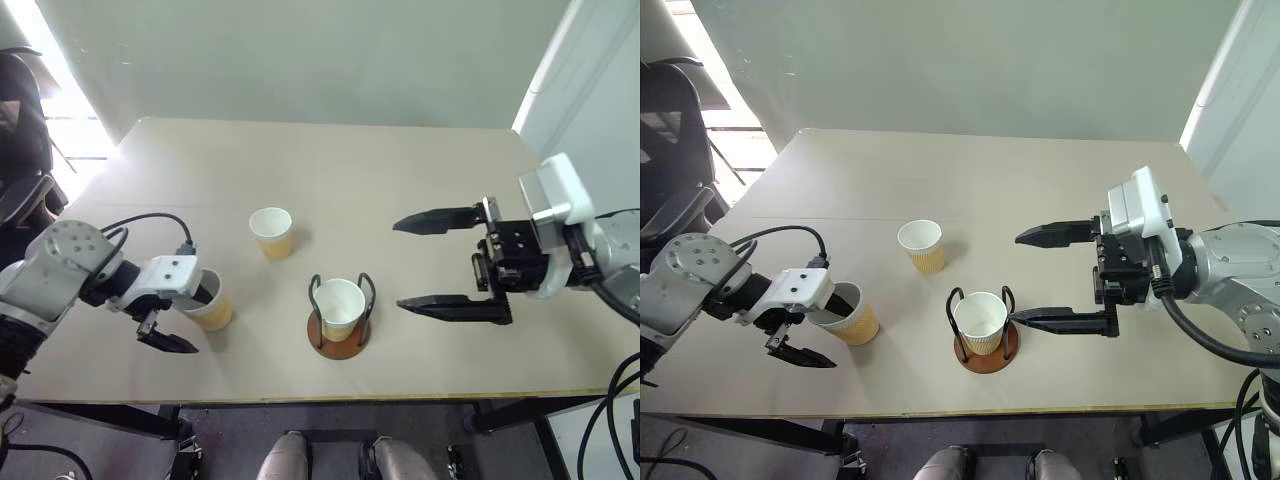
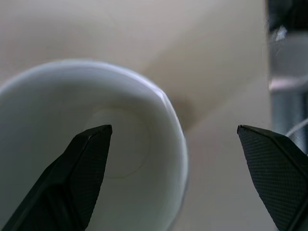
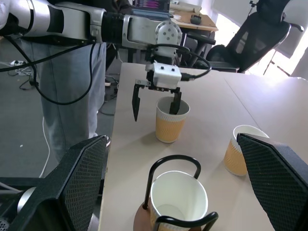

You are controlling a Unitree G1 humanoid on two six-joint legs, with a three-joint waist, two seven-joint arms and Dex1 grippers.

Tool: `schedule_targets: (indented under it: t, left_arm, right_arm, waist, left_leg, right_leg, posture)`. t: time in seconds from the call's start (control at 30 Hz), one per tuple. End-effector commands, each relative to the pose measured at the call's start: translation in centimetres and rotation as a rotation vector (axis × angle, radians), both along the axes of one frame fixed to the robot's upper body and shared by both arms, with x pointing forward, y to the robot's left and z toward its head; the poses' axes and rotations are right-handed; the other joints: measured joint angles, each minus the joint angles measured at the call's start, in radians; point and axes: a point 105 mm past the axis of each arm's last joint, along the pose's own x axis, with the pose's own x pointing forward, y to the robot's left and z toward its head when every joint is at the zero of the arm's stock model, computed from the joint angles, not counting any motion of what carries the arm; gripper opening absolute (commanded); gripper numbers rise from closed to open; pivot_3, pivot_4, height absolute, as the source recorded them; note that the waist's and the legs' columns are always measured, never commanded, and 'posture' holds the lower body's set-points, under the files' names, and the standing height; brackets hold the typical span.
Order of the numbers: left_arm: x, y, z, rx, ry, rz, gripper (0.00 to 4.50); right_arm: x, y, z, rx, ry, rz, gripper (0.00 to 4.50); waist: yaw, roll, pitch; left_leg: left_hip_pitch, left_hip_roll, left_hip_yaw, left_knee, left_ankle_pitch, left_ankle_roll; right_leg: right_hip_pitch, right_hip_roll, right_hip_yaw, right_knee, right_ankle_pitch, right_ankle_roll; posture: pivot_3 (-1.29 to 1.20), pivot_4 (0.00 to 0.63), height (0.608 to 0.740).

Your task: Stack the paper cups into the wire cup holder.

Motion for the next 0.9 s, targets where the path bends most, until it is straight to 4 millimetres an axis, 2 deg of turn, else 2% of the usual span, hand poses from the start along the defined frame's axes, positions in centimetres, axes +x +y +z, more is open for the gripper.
schedule_targets:
  t: [0.03,0.1,0.27,0.37,0.43,0.53,0.6,0.7,0.77,0.83,0.9]
  left_arm:
    - [0.7,0.8,0.1,0.073,-0.035,-0.052,4.11]
    - [0.9,0.7,-0.2,0.078,-0.041,-0.064,3.58]
    - [1.5,0.2,-0.4,0.071,-0.065,-0.099,1.73]
    - [1.9,-0.6,0.4,0.035,-0.096,-0.129,0.65]
    - [2.5,-1.8,1.9,-0.022,-0.145,-0.17,0.02]
    - [3.4,-4.0,5.2,-0.127,-0.211,-0.214,0.02]
    - [4.2,-5.8,8.1,-0.194,-0.26,-0.245,0.02]
    - [4.7,-7.9,11.3,-0.221,-0.304,-0.307,0.02]
    - [4.9,-9.3,13.0,-0.231,-0.319,-0.35,0.02]
    - [4.9,-9.8,13.6,-0.23,-0.32,-0.37,0.02]
    - [4.9,-12.1,15.0,-0.266,-0.31,-0.425,0.02]
  right_arm:
    - [-0.4,0.3,0.6,0.012,-0.048,0.008,4.5]
    - [-0.4,0.3,0.5,0.01,-0.051,0.003,4.5]
    - [-0.3,0.0,0.3,-0.013,-0.052,-0.019,4.5]
    - [-0.2,-0.3,0.4,-0.018,-0.06,-0.034,4.5]
    - [-0.1,-0.5,0.5,-0.024,-0.07,-0.049,4.5]
    - [0.0,-1.0,0.9,-0.031,-0.089,-0.065,4.5]
    - [-0.2,-1.1,1.1,-0.032,-0.101,-0.07,4.5]
    - [-0.3,-1.2,1.2,-0.035,-0.117,-0.085,4.5]
    - [-0.5,-1.2,1.2,-0.036,-0.126,-0.093,4.5]
    - [-0.6,-1.1,1.1,-0.034,-0.129,-0.095,4.5]
    - [-0.6,-1.1,1.1,-0.037,-0.148,-0.116,4.5]
  waist:
    - [0.001,0.0,0.0]
    - [0.001,0.0,0.0]
    - [0.001,0.0,0.0]
    - [0.005,0.0,0.0]
    - [0.009,0.0,0.0]
    - [0.016,0.0,0.0]
    - [0.019,0.0,0.0]
    - [0.018,0.0,0.0]
    - [0.017,0.0,0.0]
    - [0.016,0.0,0.0]
    - [0.013,0.002,0.0]
  left_leg:
    - [0.0,0.0,0.0,0.001,0.0,0.0]
    - [0.0,0.0,0.0,0.002,0.0,0.001]
    - [-0.003,-0.001,0.0,0.009,-0.002,0.004]
    - [-0.004,-0.001,0.0,0.01,-0.003,0.004]
    - [-0.005,-0.002,0.0,0.01,-0.002,0.004]
    - [-0.008,-0.002,0.0,0.011,-0.004,0.0]
    - [-0.011,-0.002,0.0,0.012,-0.003,-0.001]
    - [-0.014,-0.004,-0.001,0.013,-0.003,-0.001]
    - [-0.014,-0.005,0.0,0.013,-0.003,-0.001]
    - [-0.015,-0.006,0.0,0.013,-0.003,-0.001]
    - [-0.015,-0.007,0.001,0.013,-0.003,0.0]
  right_leg:
    - [0.0,0.0,0.0,0.0,0.0,0.0]
    - [0.001,0.0,0.0,0.0,0.0,0.0]
    - [0.001,0.0,0.0,0.0,0.0,0.0]
    - [0.001,0.0,0.001,-0.001,0.0,0.0]
    - [0.001,0.0,0.001,-0.001,0.001,0.0]
    - [0.0,0.0,0.001,-0.001,0.002,0.002]
    - [-0.002,-0.001,0.001,-0.001,0.004,0.003]
    - [-0.003,-0.002,0.001,-0.003,0.007,0.005]
    - [-0.003,-0.004,0.001,-0.004,0.008,0.007]
    - [-0.003,-0.006,0.001,-0.005,0.011,0.014]
    - [-0.003,-0.007,0.001,-0.005,0.013,0.019]
  posture:
    - [0.0,0.15,0.74]
    - [0.0,0.15,0.74]
    - [0.0,0.15,0.74]
    - [0.0,0.15,0.74]
    - [0.0,0.15,0.74]
    - [0.0,0.15,0.74]
    - [0.0,0.15,0.74]
    - [0.0,0.15,0.74]
    - [0.0,0.15,0.74]
    - [0.0,0.15,0.74]
    - [0.0,0.15,0.74]
